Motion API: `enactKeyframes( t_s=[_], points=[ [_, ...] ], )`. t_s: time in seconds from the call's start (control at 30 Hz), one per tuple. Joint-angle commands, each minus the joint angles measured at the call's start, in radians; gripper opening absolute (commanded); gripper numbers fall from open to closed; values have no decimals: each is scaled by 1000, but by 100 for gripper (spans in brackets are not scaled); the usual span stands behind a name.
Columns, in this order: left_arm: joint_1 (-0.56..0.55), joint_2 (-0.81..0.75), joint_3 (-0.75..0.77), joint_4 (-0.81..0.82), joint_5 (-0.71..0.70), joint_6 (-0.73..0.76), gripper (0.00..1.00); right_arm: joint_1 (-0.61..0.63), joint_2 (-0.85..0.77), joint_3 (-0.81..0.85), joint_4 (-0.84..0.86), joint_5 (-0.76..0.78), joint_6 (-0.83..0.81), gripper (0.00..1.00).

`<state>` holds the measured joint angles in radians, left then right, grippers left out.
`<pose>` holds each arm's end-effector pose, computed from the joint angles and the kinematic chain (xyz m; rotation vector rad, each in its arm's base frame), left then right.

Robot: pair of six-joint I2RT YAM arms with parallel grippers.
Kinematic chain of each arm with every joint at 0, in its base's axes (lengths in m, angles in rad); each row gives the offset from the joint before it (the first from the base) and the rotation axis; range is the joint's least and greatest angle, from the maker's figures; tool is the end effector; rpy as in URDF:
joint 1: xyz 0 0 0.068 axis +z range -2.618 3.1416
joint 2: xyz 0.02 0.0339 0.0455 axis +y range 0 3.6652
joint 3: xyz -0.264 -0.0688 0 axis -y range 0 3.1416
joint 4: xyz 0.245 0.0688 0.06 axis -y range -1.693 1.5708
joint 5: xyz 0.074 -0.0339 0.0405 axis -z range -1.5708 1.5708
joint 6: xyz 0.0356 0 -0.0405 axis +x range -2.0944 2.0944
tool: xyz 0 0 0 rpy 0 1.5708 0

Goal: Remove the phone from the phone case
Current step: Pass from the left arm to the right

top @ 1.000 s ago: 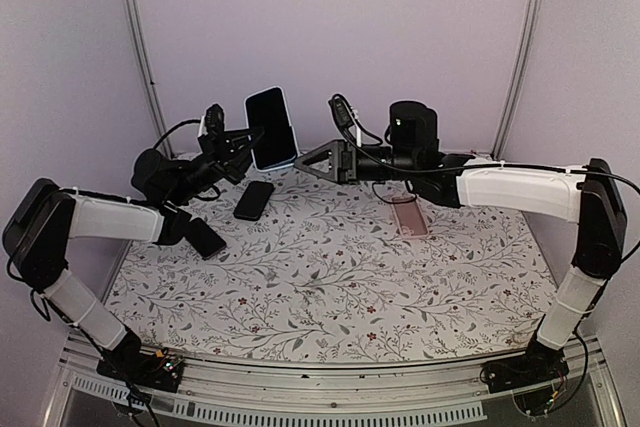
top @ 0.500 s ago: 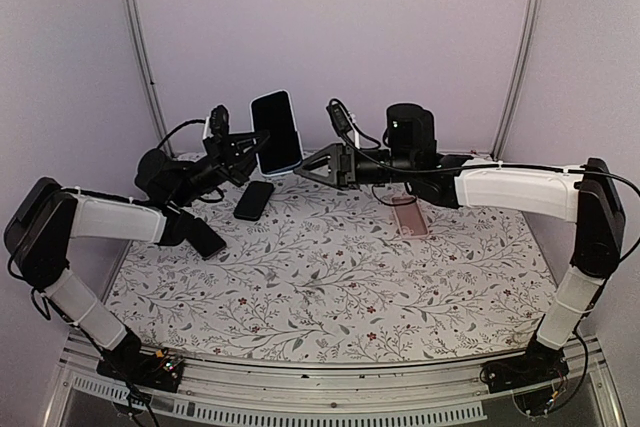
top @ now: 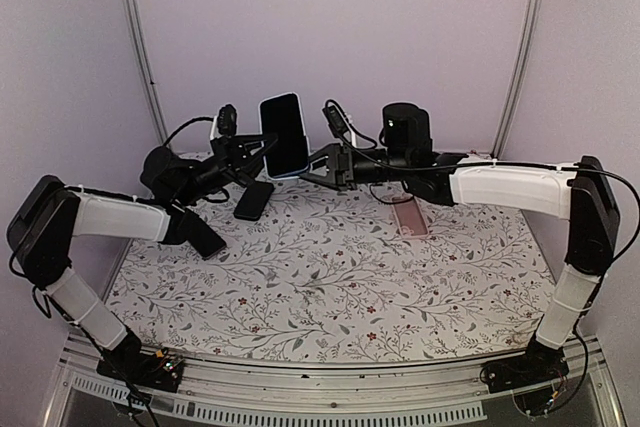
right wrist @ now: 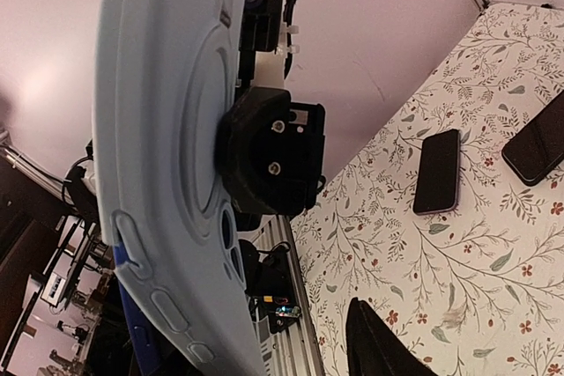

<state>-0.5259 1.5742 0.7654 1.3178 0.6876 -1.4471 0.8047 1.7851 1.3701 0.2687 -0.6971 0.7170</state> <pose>0.2672 -0.1812 0.2911 0.1284 1.4724 -2.0419 0.2780 0.3219 0.3128 -0.6862 1.8922 1.6488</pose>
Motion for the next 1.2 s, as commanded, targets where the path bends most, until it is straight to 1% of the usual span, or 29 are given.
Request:
enactKeyframes(
  t_s=[0.0,0.13,0.3,0.33,0.43,0.5,0.6,0.63,0.67,0.77,0.87,1.0,1.07,1.17],
  points=[
    [-79,10,32,58,123,8,0,-2,53,53,12,65,27,46],
    [-79,22,27,80,126,-1,0,-2,50,52,12,72,30,43],
    [-77,26,25,75,132,6,0,-2,48,55,15,88,35,37],
    [-76,25,25,67,132,10,0,-2,48,55,17,91,38,34],
    [-71,15,22,4,128,44,0,-2,45,54,21,95,45,20],
    [-63,-4,22,-82,116,89,0,-2,44,48,21,102,48,12],
    [-53,-33,38,-258,102,207,0,-1,39,31,19,114,51,1],
    [-51,-43,42,-307,94,239,4,-2,39,26,19,120,51,0],
    [-48,-50,46,-354,86,267,10,-2,37,16,19,126,51,0],
    [-43,-73,62,-489,57,353,17,-2,34,-2,20,144,49,0],
    [-40,-96,75,-635,18,431,32,-3,31,-16,18,163,40,0],
    [-35,-121,81,-749,-26,499,45,-4,36,-36,19,181,29,0],
    [-34,-131,85,-806,-51,532,54,-4,42,-41,18,187,28,0],
    [-33,-147,89,-883,-93,577,70,-4,56,-48,15,200,24,0]
  ],
)
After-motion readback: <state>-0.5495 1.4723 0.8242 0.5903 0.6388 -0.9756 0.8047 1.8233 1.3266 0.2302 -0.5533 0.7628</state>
